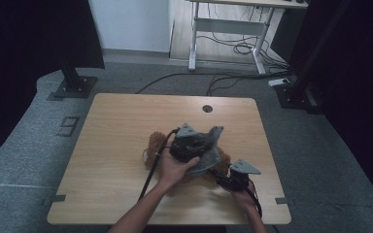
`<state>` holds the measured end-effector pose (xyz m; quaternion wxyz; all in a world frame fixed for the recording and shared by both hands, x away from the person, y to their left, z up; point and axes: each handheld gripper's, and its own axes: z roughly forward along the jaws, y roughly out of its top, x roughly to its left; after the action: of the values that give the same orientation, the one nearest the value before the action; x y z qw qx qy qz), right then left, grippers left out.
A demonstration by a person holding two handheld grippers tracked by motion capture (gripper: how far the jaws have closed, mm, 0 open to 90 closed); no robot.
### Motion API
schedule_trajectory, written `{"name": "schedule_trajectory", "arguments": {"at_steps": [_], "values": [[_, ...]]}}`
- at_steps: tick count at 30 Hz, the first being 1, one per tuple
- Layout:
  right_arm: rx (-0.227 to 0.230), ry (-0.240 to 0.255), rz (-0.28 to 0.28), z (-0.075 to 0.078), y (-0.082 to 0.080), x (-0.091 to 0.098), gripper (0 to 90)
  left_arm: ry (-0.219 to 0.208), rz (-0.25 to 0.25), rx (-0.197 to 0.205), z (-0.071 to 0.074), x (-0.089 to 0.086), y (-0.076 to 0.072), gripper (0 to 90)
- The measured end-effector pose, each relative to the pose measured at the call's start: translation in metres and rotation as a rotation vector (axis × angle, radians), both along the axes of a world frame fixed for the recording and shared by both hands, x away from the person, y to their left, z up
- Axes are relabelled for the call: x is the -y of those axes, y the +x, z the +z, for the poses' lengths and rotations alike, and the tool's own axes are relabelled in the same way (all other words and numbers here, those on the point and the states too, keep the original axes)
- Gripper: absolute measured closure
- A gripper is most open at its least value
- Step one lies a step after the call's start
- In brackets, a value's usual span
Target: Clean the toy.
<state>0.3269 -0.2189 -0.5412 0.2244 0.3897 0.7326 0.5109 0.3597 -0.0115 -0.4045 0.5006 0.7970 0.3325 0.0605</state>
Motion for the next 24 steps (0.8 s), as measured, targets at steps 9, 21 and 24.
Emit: {"name": "schedule_trajectory", "arguments": {"at_steps": [9, 21, 24], "values": [[-0.002, -0.009, 0.002, -0.001, -0.001, 0.000, 41.7, 0.121, 0.029, -0.048, -0.047, 0.025, 0.017, 77.3], [-0.010, 0.003, 0.004, 0.001, 0.000, 0.000, 41.4, 0.081, 0.119, 0.006, -0.031, -0.051, 0.009, 78.5], [-0.016, 0.008, 0.003, 0.001, 0.000, 0.001, 41.4, 0.093, 0.171, 0.019, -0.027, -0.071, 0.012, 78.4]]}}
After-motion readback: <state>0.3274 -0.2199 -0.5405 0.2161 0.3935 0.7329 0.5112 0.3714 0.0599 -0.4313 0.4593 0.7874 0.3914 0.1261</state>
